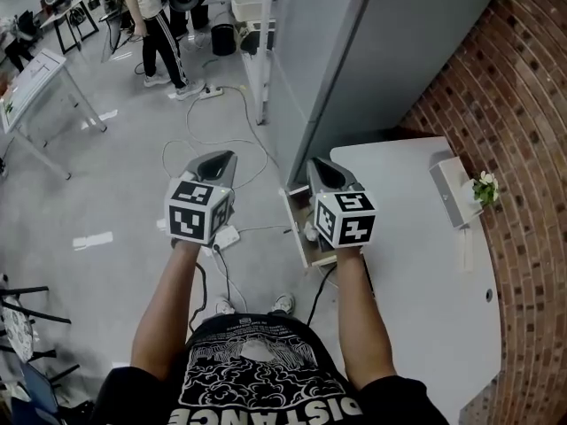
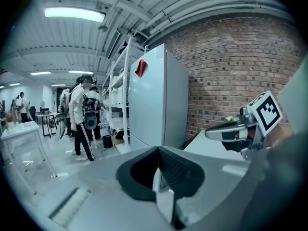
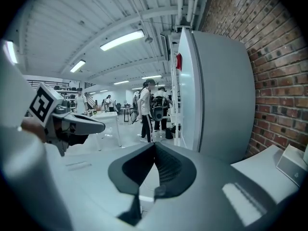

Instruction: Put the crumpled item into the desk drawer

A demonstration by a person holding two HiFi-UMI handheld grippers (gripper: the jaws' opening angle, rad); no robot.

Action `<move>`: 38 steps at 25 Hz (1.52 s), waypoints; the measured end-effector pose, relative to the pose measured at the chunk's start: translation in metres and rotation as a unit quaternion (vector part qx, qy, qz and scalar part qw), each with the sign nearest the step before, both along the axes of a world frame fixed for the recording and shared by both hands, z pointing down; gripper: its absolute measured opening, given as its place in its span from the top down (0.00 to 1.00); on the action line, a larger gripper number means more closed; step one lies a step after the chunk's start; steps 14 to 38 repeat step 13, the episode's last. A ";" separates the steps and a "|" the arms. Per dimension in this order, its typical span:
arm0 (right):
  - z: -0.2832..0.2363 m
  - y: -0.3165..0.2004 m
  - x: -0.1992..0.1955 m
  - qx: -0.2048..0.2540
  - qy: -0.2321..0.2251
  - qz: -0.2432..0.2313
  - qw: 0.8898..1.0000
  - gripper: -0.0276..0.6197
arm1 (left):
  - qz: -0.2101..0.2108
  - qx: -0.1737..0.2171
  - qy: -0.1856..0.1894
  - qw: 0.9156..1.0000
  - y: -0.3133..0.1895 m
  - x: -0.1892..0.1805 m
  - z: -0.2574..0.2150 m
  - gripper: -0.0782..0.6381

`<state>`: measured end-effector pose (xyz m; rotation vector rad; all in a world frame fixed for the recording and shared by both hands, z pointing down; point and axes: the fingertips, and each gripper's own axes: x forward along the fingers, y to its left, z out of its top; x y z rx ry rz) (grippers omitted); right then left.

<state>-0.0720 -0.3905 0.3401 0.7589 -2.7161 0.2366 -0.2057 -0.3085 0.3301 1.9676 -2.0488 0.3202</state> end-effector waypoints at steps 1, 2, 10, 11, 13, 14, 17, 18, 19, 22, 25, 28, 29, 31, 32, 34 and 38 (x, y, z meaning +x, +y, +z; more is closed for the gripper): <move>0.000 0.000 0.001 0.001 0.000 0.001 1.000 0.96 | 0.001 -0.002 0.001 1.000 0.000 0.000 0.002 0.89; -0.001 -0.001 0.001 0.001 0.000 0.002 1.000 0.96 | 0.002 -0.006 0.001 1.000 0.000 0.000 0.005 0.89; -0.002 0.001 0.003 0.007 0.006 0.007 1.000 0.95 | 0.008 -0.007 0.004 1.000 0.001 -0.001 0.007 0.89; -0.002 0.001 0.003 0.007 0.006 0.007 1.000 0.95 | 0.008 -0.006 0.004 1.000 0.001 -0.001 0.006 0.89; -0.001 0.001 0.004 0.008 0.007 0.007 1.000 0.95 | 0.008 -0.004 0.004 1.000 0.000 0.000 0.006 0.89; -0.001 0.001 0.004 0.008 0.007 0.007 1.000 0.95 | 0.008 -0.004 0.004 1.000 0.000 0.000 0.006 0.89; -0.001 0.001 0.004 0.008 0.007 0.007 1.000 0.95 | 0.008 -0.004 0.004 1.000 0.000 0.000 0.006 0.89; -0.001 0.001 0.004 0.008 0.007 0.007 1.000 0.95 | 0.008 -0.004 0.004 1.000 0.000 0.000 0.006 0.89; -0.001 0.001 0.004 0.008 0.007 0.007 1.000 0.95 | 0.008 -0.004 0.004 1.000 0.000 0.000 0.006 0.89; -0.001 0.001 0.004 0.008 0.007 0.007 1.000 0.95 | 0.008 -0.004 0.004 1.000 0.000 0.000 0.006 0.89; -0.001 0.001 0.004 0.008 0.007 0.007 1.000 0.95 | 0.008 -0.004 0.004 1.000 0.000 0.000 0.006 0.89; -0.001 0.001 0.004 0.008 0.007 0.007 1.000 0.95 | 0.008 -0.004 0.004 1.000 0.000 0.000 0.006 0.89; -0.001 0.001 0.004 0.008 0.007 0.007 1.000 0.95 | 0.008 -0.004 0.004 1.000 0.000 0.000 0.006 0.89; -0.001 0.001 0.004 0.008 0.007 0.007 1.000 0.95 | 0.008 -0.004 0.004 1.000 0.000 0.000 0.006 0.89; -0.001 0.001 0.004 0.008 0.007 0.007 1.000 0.95 | 0.008 -0.004 0.004 1.000 0.000 0.000 0.006 0.89; -0.001 0.001 0.004 0.008 0.007 0.007 1.000 0.95 | 0.008 -0.004 0.004 1.000 0.000 0.000 0.006 0.89; -0.001 0.001 0.004 0.008 0.007 0.007 1.000 0.95 | 0.008 -0.004 0.004 1.000 0.000 0.000 0.006 0.89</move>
